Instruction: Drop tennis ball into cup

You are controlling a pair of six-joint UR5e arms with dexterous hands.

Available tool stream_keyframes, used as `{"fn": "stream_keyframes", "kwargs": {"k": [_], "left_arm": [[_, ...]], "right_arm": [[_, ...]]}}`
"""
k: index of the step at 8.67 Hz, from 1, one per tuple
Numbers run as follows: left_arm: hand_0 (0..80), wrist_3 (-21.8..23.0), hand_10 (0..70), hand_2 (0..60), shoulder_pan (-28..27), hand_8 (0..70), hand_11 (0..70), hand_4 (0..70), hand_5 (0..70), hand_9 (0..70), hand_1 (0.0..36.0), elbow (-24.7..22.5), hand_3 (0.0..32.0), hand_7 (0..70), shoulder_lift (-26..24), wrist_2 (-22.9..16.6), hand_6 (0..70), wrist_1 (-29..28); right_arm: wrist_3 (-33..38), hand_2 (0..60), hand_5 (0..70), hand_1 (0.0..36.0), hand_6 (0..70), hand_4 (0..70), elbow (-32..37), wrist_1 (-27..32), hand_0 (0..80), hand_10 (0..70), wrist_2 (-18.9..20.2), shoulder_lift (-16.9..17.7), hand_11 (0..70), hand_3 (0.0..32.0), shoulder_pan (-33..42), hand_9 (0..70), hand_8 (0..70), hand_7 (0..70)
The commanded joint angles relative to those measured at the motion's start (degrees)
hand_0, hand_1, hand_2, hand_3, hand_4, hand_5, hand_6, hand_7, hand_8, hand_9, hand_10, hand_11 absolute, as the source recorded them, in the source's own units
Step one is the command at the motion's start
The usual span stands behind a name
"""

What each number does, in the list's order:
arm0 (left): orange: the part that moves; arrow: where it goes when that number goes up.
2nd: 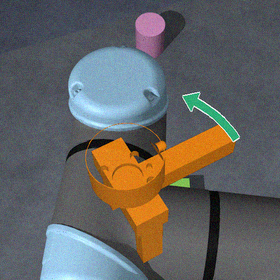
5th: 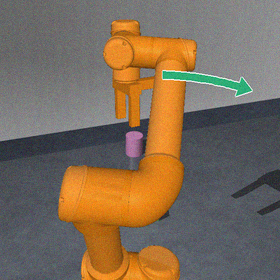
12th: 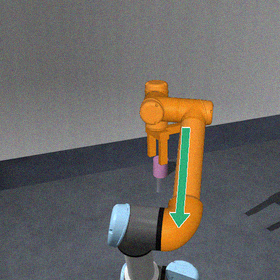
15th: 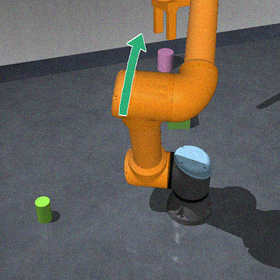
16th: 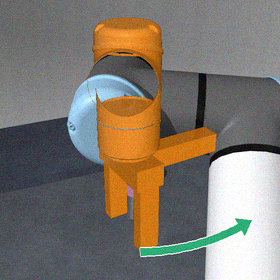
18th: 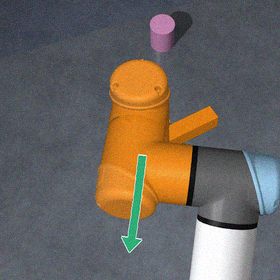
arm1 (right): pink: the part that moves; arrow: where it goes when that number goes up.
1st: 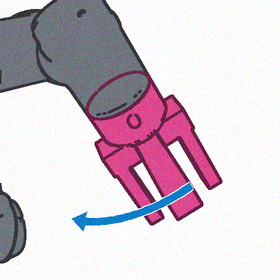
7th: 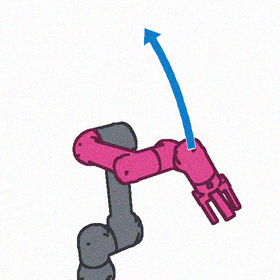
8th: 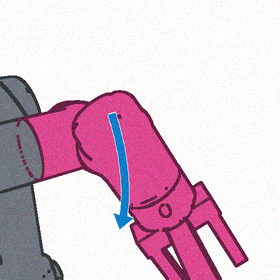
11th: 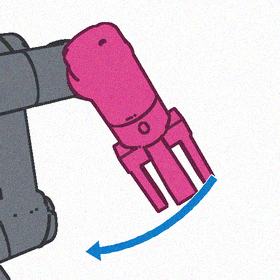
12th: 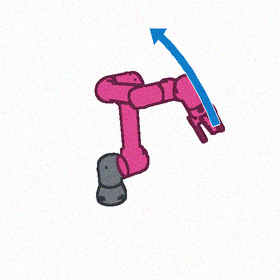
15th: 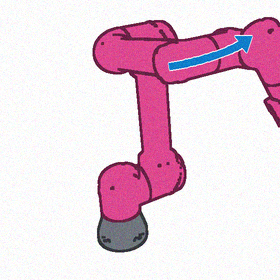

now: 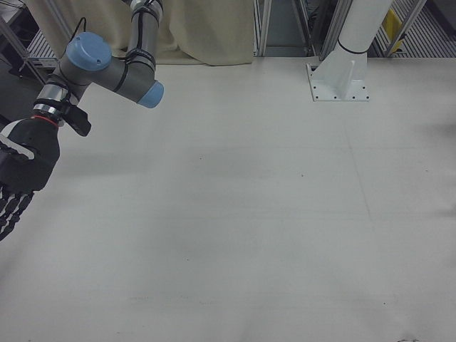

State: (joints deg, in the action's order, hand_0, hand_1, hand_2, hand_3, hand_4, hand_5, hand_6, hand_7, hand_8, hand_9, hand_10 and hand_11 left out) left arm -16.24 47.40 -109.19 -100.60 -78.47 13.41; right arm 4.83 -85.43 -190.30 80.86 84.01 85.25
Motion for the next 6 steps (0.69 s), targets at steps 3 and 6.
{"fn": "stream_keyframes", "kwargs": {"k": [3,6], "left_arm": [[56.7,-2.7,5.0,49.6,25.1,0.0,10.4,4.7,8.9,0.9,35.9,-0.3,0.0,6.1,0.2,-5.3,4.5,4.3],[62.4,-2.5,1.6,52.3,28.1,0.0,6.2,0.0,10.2,0.0,36.0,-0.2,0.0,3.9,7.2,-5.7,3.4,1.5]], "right_arm": [[0.0,0.0,0.0,0.0,0.0,0.0,0.0,0.0,0.0,0.0,0.0,0.0,0.0,0.0,0.0,0.0,0.0,0.0],[0.0,0.0,0.0,0.0,0.0,0.0,0.1,0.0,0.0,0.0,0.0,0.0,0.0,0.0,0.0,0.0,0.0,0.0]]}}
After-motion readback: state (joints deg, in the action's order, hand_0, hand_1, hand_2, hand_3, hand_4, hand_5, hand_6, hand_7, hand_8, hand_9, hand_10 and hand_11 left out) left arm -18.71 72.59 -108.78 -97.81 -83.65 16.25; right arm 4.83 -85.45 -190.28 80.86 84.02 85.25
